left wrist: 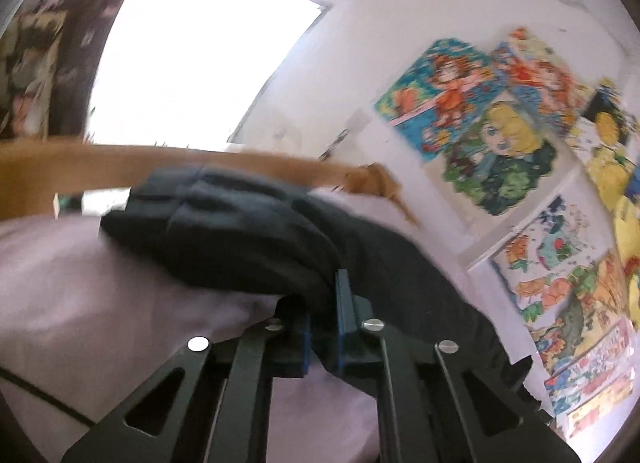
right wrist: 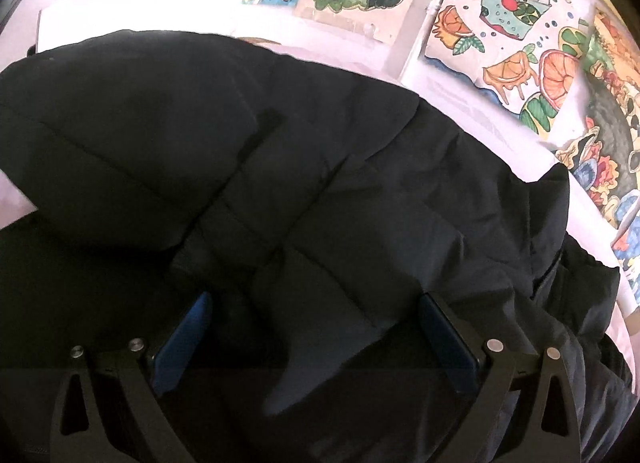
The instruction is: Fold large clothes
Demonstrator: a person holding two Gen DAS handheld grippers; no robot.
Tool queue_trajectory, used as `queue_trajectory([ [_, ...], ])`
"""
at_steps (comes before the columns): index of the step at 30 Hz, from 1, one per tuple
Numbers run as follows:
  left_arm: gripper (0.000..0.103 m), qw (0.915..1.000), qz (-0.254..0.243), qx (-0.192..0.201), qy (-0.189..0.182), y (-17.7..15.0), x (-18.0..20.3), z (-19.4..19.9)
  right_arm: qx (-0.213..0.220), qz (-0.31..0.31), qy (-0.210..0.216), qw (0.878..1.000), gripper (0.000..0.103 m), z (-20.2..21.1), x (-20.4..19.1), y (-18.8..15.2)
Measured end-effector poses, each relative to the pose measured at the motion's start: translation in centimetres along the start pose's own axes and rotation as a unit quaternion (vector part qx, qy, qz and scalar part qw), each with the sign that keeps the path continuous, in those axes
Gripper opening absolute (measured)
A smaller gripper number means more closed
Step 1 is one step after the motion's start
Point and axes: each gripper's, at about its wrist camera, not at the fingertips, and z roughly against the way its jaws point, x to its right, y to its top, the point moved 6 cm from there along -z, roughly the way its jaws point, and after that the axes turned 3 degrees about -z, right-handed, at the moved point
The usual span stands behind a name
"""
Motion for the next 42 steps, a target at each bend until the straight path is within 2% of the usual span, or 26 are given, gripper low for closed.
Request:
queue_trajectory([
  [2, 0.005, 0.9989, -0.035, 0.026, -0.017, 0.8, 1.9, 1.0, 0.008, -0.009, 0.007, 1.000, 0.103, 0.9, 0.4, 0.1],
  [5, 0.004, 0.9929, -0.093, 0.059, -0.046, 1.6, 5.4, 2.4, 0.011, -0.035, 0.013, 0.999, 0.103, 2.2, 1.6, 0.3],
  [9, 0.004, 0.9790, -0.158, 0.086, -0.095, 2.3, 11.1, 3.9, 0.016, -0.075, 0.025, 0.997, 0.103, 4.4, 4.2, 0.1],
  [13, 0.004, 0.9610, -0.216, 0.097, -0.143, 2.2, 17.3, 5.1, 0.026, -0.101, 0.022, 0.994, 0.103, 6.9, 7.6, -0.6],
  [17, 0.004, 0.9329, -0.293, 0.088, -0.191, 0.4, 24.1, 5.9, 0.039, -0.144, 0.012, 0.989, 0.103, 9.7, 12.1, -2.3],
  [19, 0.004, 0.9223, -0.316, 0.079, -0.207, -0.6, 26.4, 5.8, 0.043, -0.159, -0.001, 0.986, 0.103, 10.6, 14.2, -3.3],
  [24, 0.004, 0.8853, -0.395, 0.047, -0.240, -5.6, 32.6, 5.9, 0.048, -0.210, -0.029, 0.976, 0.103, 12.9, 20.5, -6.4],
  [26, 0.004, 0.8679, -0.432, 0.029, -0.244, -8.4, 35.1, 5.6, 0.053, -0.233, -0.036, 0.970, 0.103, 13.9, 22.5, -7.6],
  [28, 0.004, 0.8542, -0.460, 0.012, -0.243, -10.9, 36.3, 5.1, 0.058, -0.264, -0.037, 0.962, 0.103, 15.0, 24.9, -8.8],
  [29, 0.004, 0.8414, -0.483, -0.001, -0.242, -13.0, 37.5, 4.5, 0.061, -0.279, -0.034, 0.958, 0.103, 15.5, 25.9, -9.4],
  [31, 0.004, 0.8255, -0.509, -0.022, -0.243, -16.1, 38.1, 4.3, 0.065, -0.301, -0.028, 0.951, 0.103, 16.2, 27.4, -10.4],
  [34, 0.004, 0.7964, -0.548, -0.063, -0.248, -21.1, 39.0, 3.2, 0.066, -0.325, -0.019, 0.943, 0.103, 16.9, 28.9, -11.9],
  [38, 0.004, 0.7553, -0.588, -0.124, -0.262, -28.5, 39.2, 1.6, 0.057, -0.369, 0.022, 0.927, 0.103, 17.1, 30.2, -14.0],
  [42, 0.004, 0.7245, -0.610, -0.176, -0.268, -34.4, 38.5, -0.4, 0.048, -0.406, 0.077, 0.909, 0.103, 16.7, 30.6, -15.7],
])
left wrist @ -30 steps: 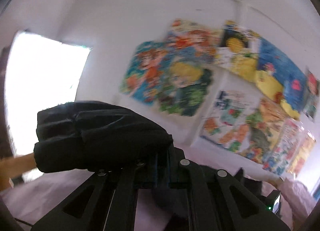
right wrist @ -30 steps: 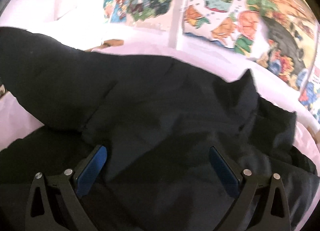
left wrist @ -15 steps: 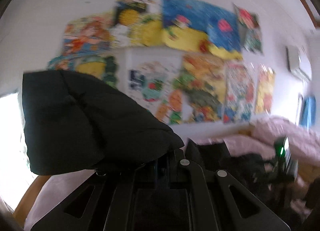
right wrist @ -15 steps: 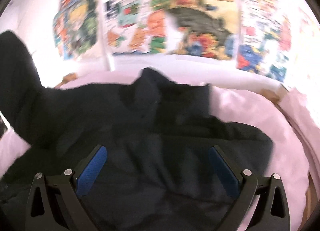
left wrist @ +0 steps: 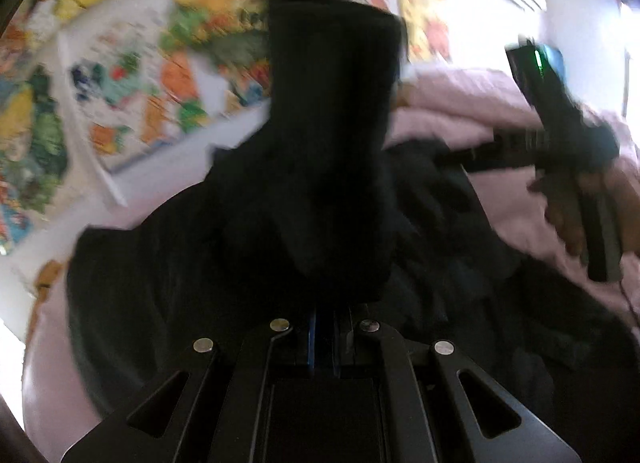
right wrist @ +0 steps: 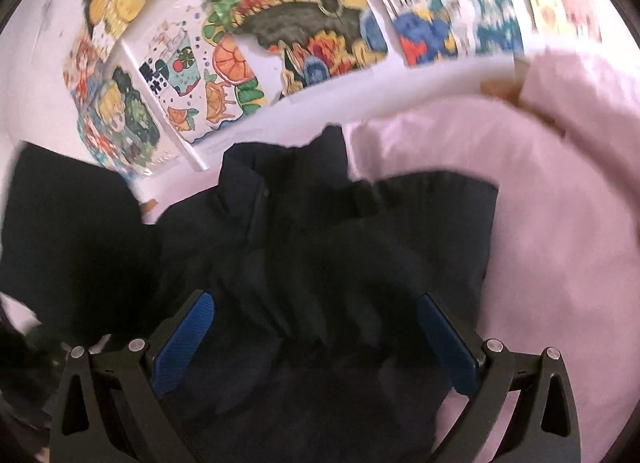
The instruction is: Fold large clothes
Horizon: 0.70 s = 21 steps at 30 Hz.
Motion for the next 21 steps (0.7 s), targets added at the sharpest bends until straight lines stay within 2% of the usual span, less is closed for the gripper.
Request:
queue_trajectory([
  [3, 0.004, 0.9993, -0.001, -0.032, -0.022, -1.5, 1.6, -3.1, -0.028, -0.048, 0.038, 0.998, 0.103, -0.5, 1.3, -1.1],
  [8, 0.004, 0.9976, 0.016, -0.056, -0.036, -3.1, 1.0, -5.7, -0.070, -0.112, 0.067, 0.989, 0.103, -1.6, 3.7, -3.5],
  [12, 0.004, 0.9957, 0.040, -0.061, -0.056, -3.6, 0.5, -5.8, -0.060, -0.134, 0.112, 0.983, 0.103, -0.6, 4.5, -3.9],
  [15, 0.004, 0.9951, 0.042, -0.066, -0.060, -3.7, 0.7, -6.0, -0.054, -0.169, 0.181, 0.967, 0.103, 0.3, 4.6, -3.9],
  [18, 0.004, 0.9945, 0.046, -0.071, -0.061, -4.0, 1.1, -6.0, -0.059, -0.216, 0.245, 0.943, 0.103, 0.3, 4.6, -4.0],
  [19, 0.004, 0.9942, 0.048, -0.073, -0.063, -4.1, 1.1, -6.1, -0.063, -0.223, 0.257, 0.938, 0.103, 0.2, 4.5, -4.1],
  [21, 0.004, 0.9938, 0.051, -0.075, -0.065, -4.3, 1.2, -6.2, -0.073, -0.226, 0.262, 0.935, 0.103, -0.1, 4.0, -4.2],
])
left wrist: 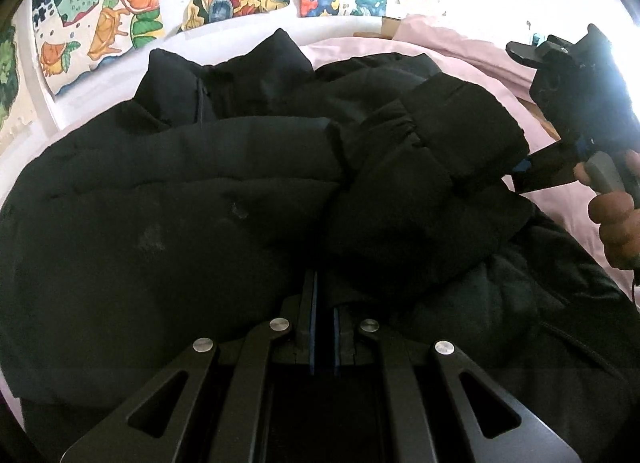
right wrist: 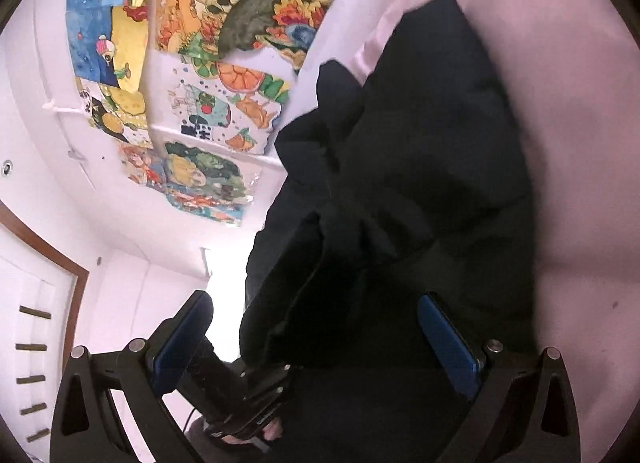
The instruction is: Fold large clothes
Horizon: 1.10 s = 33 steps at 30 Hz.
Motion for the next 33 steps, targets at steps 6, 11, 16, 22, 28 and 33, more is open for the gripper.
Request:
queue_trajectory([
  [6, 0.005, 1.0000, -0.001, -0.007, -0.001, -0.1, 0.2, 0.0, 0.000, -0.001, -0.046, 0.999, 0.103, -1.8, -0.2, -0.1],
  [11, 0.011, 0.9997, -0.008, 0.000, 0.024, -0.3, 0.4, 1.2, 0.020, -0.005, -0.047, 0.999, 0.086, -1.7, -0.6, 0.0],
  [16, 0.053, 0.9995, -0.031, -0.003, 0.008, -1.4, 2.2, 2.8, 0.020, -0.017, -0.049, 0.998, 0.072, -2.2, -0.5, -0.1],
  [22, 0.079, 0.9988, -0.015, 0.035, -0.031, -1.9, 2.8, 6.3, 0.015, -0.015, -0.064, 0.998, 0.050, -2.0, -0.3, -0.2],
  [28, 0.079, 0.9928, 0.094, 0.065, -0.035, -2.3, -2.3, 10.3, 0.017, 0.017, -0.149, 0.989, 0.007, -1.7, 0.6, -0.7],
  [33, 0.079, 0.9729, 0.185, 0.091, 0.106, -2.7, -10.7, 13.8, 0.062, 0.058, -0.189, 0.978, 0.005, 0.2, -1.1, 0.4],
])
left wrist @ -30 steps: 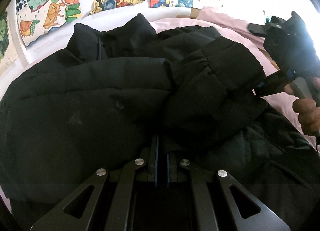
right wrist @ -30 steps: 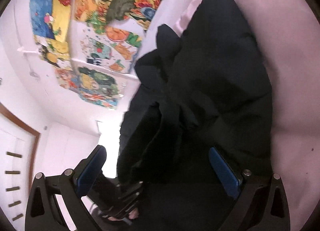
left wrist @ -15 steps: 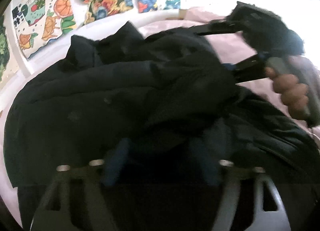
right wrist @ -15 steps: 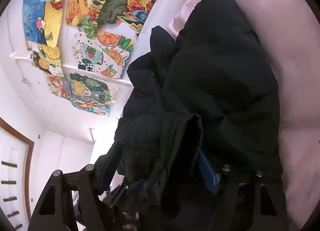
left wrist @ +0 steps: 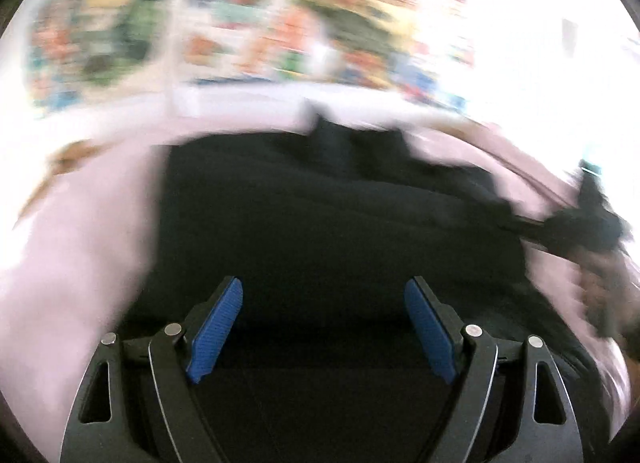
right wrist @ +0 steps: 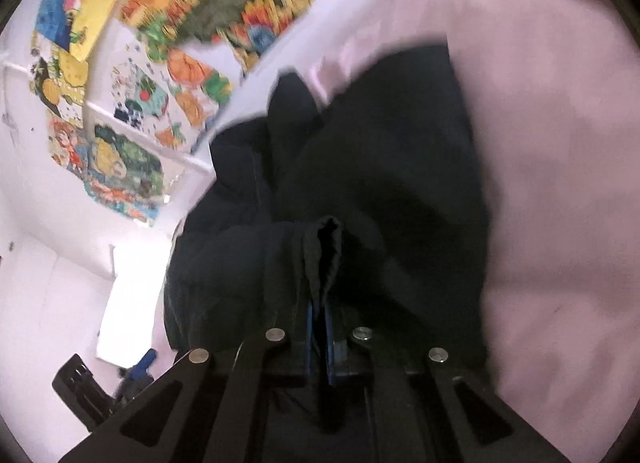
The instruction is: Fold large clothes
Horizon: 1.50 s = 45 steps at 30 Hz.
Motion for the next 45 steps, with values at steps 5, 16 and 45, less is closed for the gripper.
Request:
queue_trajectory([
  [5, 0.079, 0.9922, 0.100, -0.007, 0.074, 2.1, -7.6, -1.2, 0.068, 0.027, -0.025, 0.997, 0.005, 3.1, -0.7, 2.9],
  [16, 0.079, 0.9860, 0.054, -0.092, 0.128, -0.4, -10.6, -9.2, 0.041, 0.107, -0.170, 0.979, 0.019, -1.2, 2.2, 1.9],
  [45, 0.102, 0.9880, 0.034, -0.053, 0.141, -1.4, -12.3, -16.8, 0.100, 0.446, -0.353, 0.817, 0.065, -10.4, 1.4, -1.0],
])
